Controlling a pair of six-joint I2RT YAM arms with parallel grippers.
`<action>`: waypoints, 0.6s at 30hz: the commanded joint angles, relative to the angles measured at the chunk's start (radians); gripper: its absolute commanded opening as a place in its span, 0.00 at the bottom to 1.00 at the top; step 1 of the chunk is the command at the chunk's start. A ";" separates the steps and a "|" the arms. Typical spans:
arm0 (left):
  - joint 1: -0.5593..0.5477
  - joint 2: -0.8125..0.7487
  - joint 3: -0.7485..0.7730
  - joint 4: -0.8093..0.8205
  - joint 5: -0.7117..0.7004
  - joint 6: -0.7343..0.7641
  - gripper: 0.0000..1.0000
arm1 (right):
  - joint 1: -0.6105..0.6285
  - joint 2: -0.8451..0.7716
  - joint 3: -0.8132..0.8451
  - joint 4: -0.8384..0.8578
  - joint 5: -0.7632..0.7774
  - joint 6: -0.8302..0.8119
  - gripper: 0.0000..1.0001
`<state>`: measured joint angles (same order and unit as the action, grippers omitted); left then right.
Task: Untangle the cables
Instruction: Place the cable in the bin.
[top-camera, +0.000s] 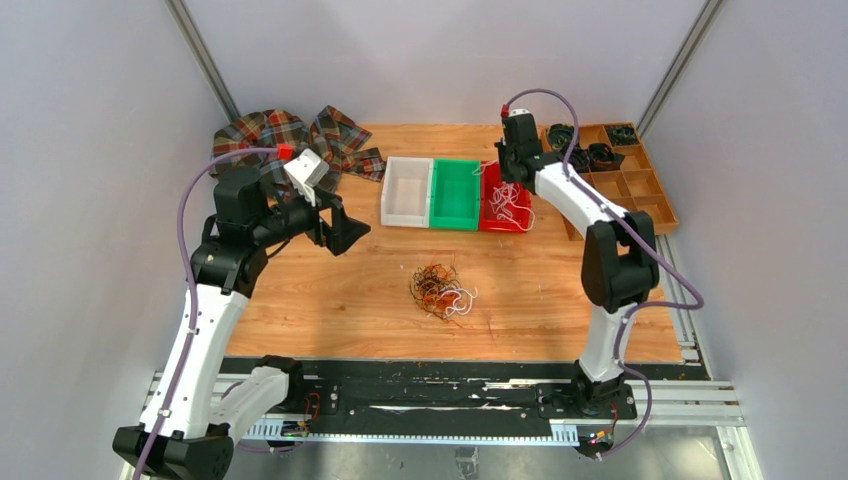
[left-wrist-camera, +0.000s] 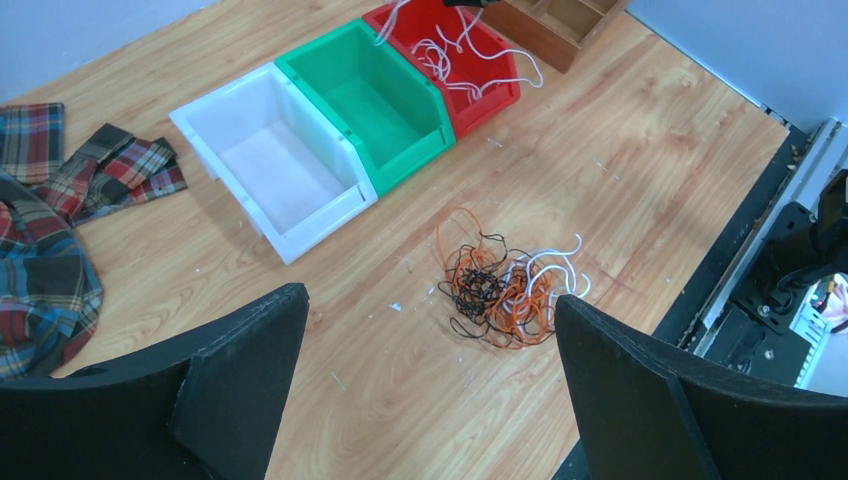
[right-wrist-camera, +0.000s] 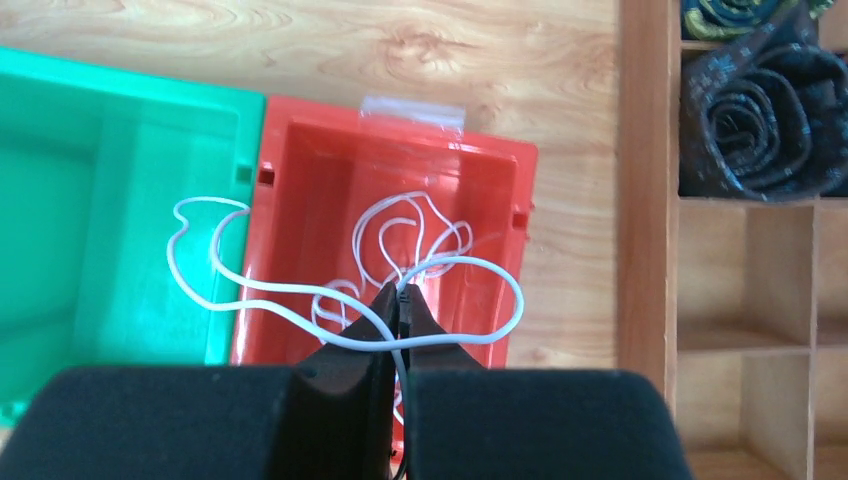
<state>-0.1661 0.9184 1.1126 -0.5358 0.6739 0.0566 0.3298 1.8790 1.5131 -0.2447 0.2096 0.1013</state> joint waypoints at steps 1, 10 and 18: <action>-0.006 0.005 0.035 0.007 0.014 0.007 0.98 | -0.014 0.139 0.196 -0.228 0.006 -0.003 0.01; -0.006 0.016 0.037 0.006 0.019 0.006 0.98 | -0.014 0.319 0.377 -0.320 -0.006 -0.007 0.01; -0.006 0.017 0.035 0.007 0.017 0.009 0.98 | -0.015 0.247 0.338 -0.311 -0.020 0.006 0.36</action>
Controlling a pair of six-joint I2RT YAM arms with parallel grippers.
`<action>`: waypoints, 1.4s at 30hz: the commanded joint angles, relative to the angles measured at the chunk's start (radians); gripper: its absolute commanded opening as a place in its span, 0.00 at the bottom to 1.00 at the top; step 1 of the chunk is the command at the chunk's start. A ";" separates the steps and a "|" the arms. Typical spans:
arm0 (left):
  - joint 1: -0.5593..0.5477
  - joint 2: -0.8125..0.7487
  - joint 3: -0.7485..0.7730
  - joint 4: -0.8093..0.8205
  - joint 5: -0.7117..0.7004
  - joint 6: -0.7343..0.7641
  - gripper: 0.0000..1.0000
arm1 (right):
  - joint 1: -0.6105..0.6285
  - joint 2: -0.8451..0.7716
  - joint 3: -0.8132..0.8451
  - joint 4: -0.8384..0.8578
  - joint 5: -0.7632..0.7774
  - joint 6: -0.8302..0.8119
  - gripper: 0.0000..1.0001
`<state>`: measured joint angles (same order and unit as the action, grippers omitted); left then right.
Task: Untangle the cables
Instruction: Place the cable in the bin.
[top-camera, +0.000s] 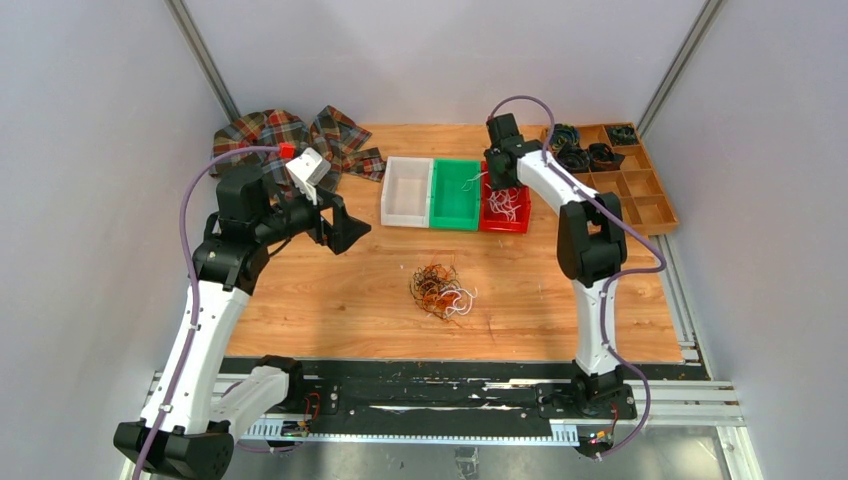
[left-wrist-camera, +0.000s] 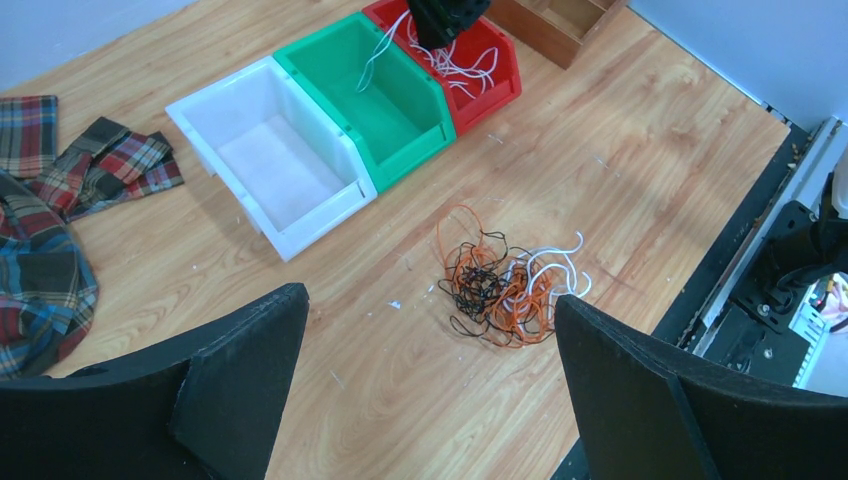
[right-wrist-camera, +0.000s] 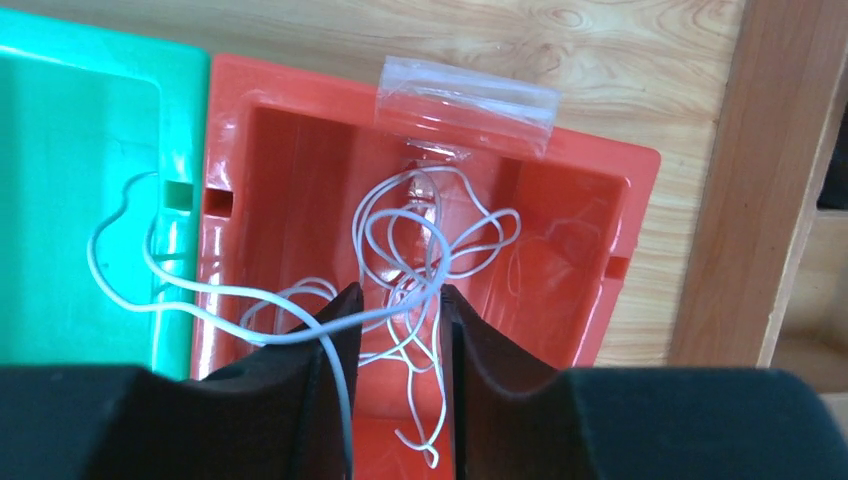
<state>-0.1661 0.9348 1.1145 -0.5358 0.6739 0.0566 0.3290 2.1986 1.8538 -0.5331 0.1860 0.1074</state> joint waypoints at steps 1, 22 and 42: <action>-0.006 0.002 0.034 0.007 0.018 0.009 0.98 | -0.015 -0.090 -0.011 -0.022 0.000 -0.008 0.40; -0.006 0.016 0.005 -0.006 -0.002 0.051 0.98 | 0.200 -0.113 0.060 -0.015 -0.075 -0.512 0.54; -0.006 0.061 -0.011 -0.028 -0.024 0.095 0.98 | 0.263 0.125 0.108 -0.014 0.158 -0.721 0.42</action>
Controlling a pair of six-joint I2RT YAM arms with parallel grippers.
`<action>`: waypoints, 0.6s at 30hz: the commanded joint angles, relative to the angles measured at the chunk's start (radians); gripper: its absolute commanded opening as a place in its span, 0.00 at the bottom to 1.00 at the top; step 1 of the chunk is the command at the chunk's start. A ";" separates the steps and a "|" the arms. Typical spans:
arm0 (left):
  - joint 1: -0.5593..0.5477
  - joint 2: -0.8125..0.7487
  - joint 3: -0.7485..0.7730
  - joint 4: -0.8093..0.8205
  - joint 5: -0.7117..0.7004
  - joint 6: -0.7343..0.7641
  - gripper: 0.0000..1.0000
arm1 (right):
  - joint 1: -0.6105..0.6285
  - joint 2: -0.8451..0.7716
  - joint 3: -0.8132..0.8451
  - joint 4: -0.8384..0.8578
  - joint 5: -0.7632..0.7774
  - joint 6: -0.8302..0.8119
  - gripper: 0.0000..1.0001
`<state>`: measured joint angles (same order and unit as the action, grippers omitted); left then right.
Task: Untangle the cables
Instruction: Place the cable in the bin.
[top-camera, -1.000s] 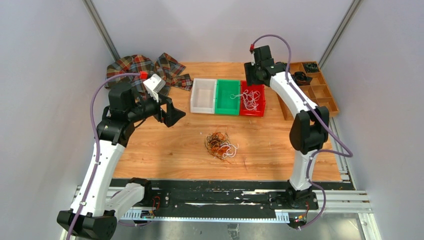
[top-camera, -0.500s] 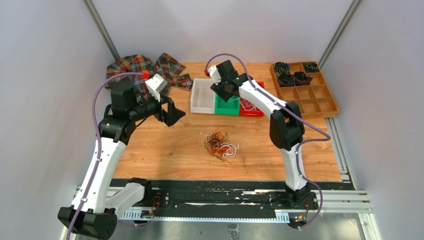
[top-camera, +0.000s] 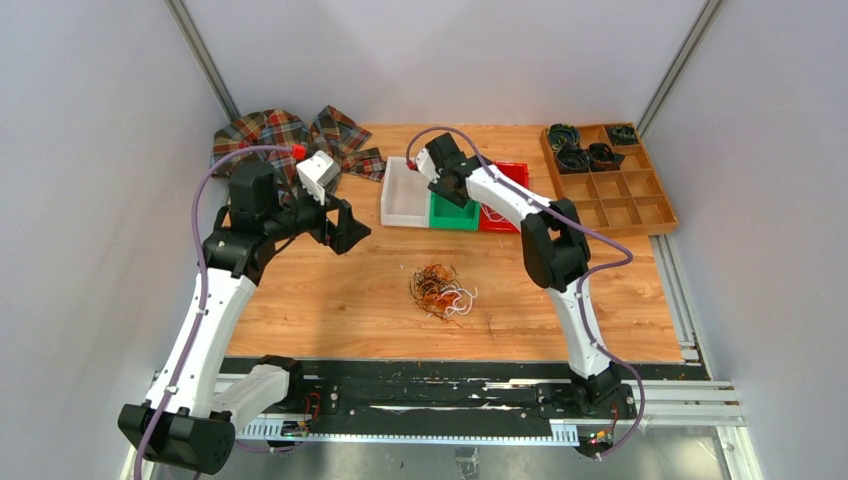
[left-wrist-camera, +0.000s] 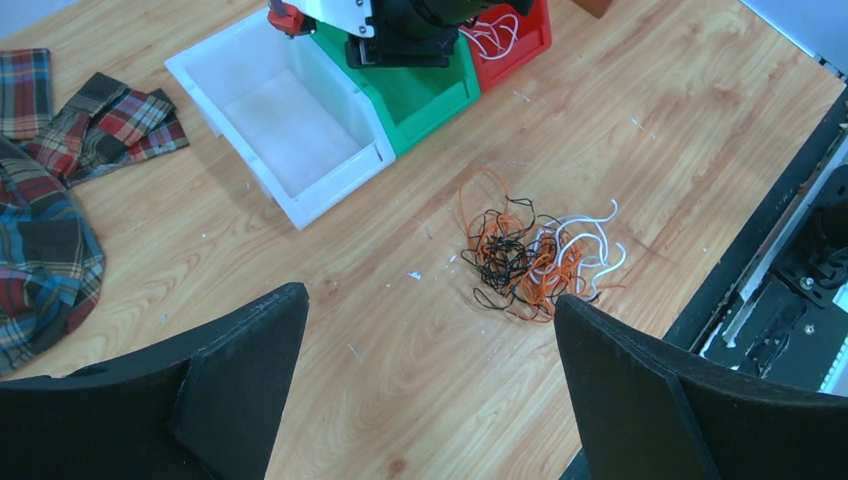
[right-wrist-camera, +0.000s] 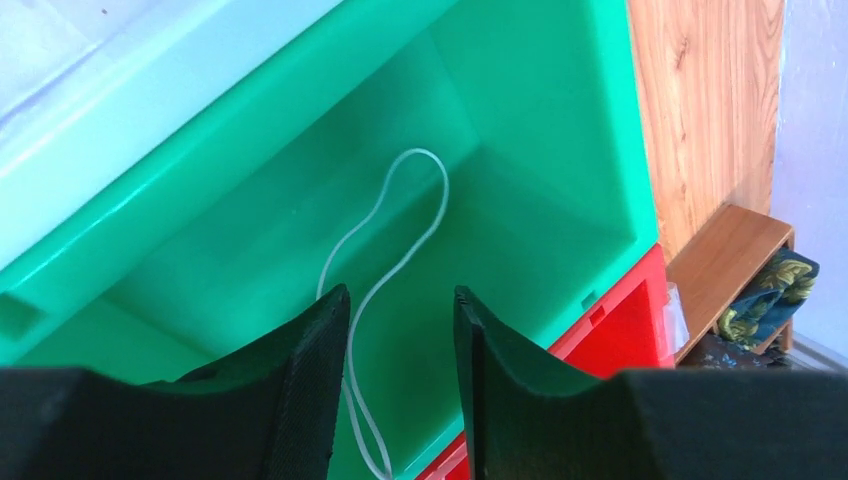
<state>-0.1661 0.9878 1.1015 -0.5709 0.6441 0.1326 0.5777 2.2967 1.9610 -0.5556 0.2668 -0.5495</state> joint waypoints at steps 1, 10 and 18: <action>-0.005 0.007 -0.001 0.009 0.008 0.018 0.98 | 0.016 0.029 -0.004 0.011 0.081 -0.070 0.39; -0.006 -0.002 0.006 0.002 0.008 0.022 0.98 | 0.023 -0.021 0.012 0.071 0.136 -0.004 0.01; -0.006 -0.019 -0.002 -0.002 0.011 0.020 0.98 | -0.012 -0.267 -0.155 0.275 0.172 0.111 0.01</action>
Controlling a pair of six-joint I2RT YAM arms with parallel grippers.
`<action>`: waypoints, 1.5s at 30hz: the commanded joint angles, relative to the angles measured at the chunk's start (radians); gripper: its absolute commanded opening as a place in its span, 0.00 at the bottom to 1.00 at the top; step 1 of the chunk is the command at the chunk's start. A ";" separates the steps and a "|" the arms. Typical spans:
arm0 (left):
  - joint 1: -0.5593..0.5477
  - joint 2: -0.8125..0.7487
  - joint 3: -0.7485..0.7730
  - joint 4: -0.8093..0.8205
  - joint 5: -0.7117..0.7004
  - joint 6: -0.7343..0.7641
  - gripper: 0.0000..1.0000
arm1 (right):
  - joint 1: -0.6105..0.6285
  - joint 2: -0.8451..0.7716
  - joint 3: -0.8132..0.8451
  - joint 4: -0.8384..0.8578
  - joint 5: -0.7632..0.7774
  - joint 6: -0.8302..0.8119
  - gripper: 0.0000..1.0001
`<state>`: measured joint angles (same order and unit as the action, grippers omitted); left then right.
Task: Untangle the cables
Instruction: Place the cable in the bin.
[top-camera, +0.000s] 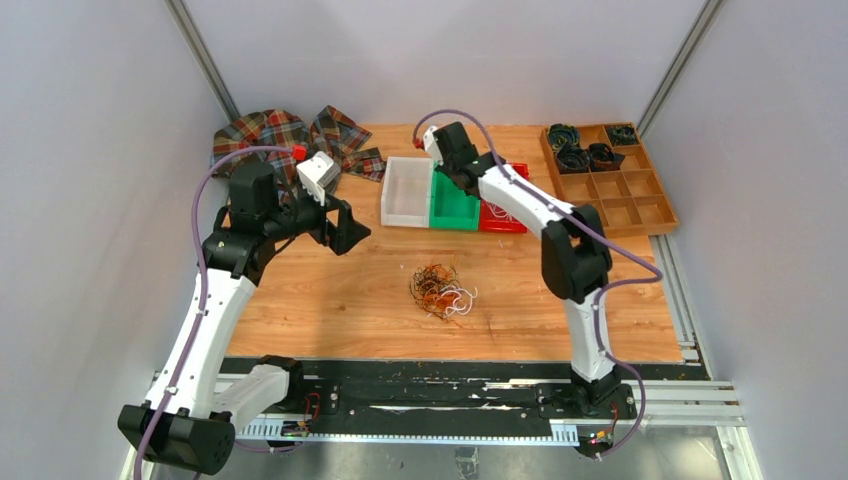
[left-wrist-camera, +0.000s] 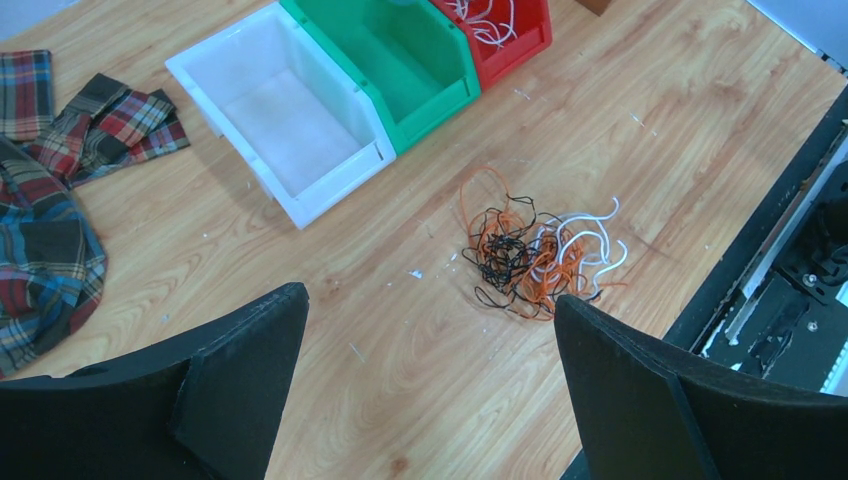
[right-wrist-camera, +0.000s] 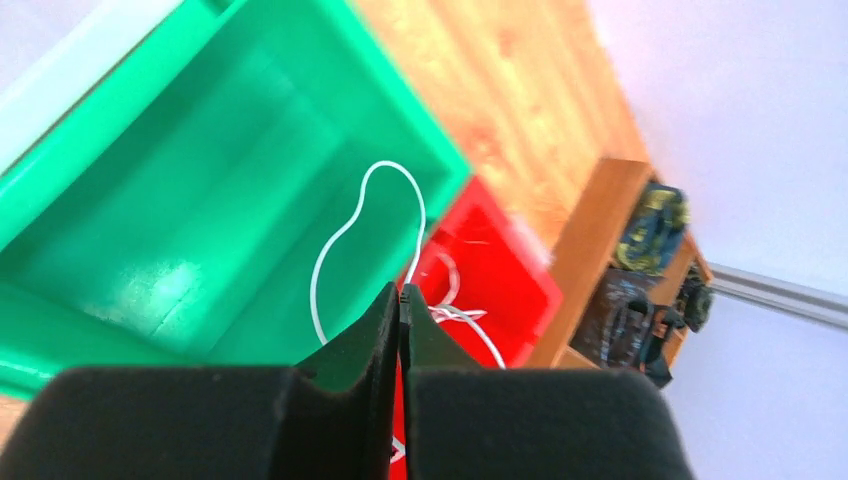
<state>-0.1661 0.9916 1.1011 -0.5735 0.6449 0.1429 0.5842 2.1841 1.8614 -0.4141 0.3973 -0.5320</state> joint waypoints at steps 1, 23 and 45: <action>-0.006 -0.025 -0.002 -0.002 0.012 0.012 0.98 | -0.031 -0.178 -0.075 0.140 0.037 0.118 0.00; -0.006 -0.015 0.012 0.007 0.031 -0.005 0.98 | -0.208 -0.160 -0.352 0.197 -0.372 0.516 0.01; -0.006 -0.020 0.007 0.012 0.025 -0.003 0.98 | -0.266 -0.280 -0.292 0.165 -0.456 0.610 0.50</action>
<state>-0.1661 0.9859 1.1011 -0.5789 0.6613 0.1421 0.3321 1.9739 1.5791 -0.2504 -0.0196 0.0475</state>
